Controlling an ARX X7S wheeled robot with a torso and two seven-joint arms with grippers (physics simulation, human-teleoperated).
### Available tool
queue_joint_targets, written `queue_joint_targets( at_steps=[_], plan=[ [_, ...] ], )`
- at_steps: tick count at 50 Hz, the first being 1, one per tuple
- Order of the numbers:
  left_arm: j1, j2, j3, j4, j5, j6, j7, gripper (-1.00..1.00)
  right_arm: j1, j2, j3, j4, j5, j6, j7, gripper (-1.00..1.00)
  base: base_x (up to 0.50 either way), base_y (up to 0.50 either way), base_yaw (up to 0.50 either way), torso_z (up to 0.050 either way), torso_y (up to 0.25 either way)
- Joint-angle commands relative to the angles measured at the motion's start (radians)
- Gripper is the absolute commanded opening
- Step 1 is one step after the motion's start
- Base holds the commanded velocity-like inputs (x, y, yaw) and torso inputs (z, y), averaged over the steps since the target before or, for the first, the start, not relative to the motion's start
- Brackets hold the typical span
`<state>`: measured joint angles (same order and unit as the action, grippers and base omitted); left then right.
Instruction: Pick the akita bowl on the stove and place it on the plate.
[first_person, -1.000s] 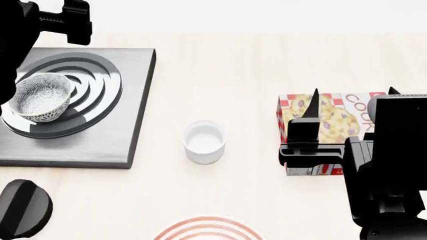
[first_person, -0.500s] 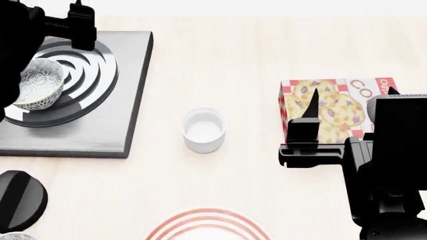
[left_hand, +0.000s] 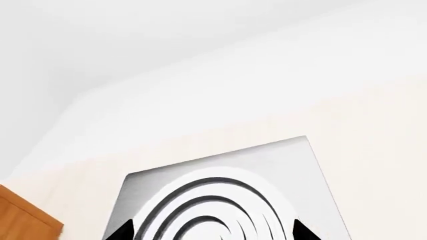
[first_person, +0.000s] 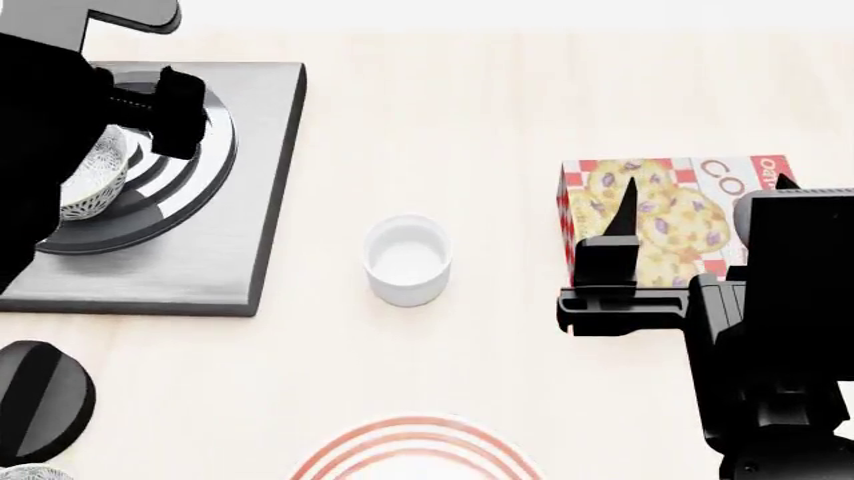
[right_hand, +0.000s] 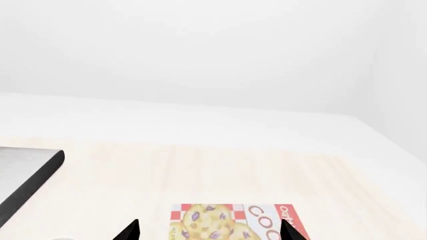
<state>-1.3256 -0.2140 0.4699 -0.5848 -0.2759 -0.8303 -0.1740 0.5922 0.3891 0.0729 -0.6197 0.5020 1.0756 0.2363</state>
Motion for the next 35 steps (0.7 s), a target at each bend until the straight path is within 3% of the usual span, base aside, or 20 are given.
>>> queue_joint_targets(
  at_steps=[1,35],
  plan=[
    [0.019,-0.001,0.028,0.017,0.006,-0.06,-0.012,1.0,0.001,0.002,0.0,-0.002,0.005,0.002,0.004,1.0,0.0,0.0,0.0,0.0,0.0],
    [0.075,-0.008,0.059,-0.01,0.023,-0.058,-0.042,1.0,0.002,0.007,-0.004,0.004,0.016,-0.004,0.013,1.0,0.0,0.0,0.0,0.0,0.0]
  ],
)
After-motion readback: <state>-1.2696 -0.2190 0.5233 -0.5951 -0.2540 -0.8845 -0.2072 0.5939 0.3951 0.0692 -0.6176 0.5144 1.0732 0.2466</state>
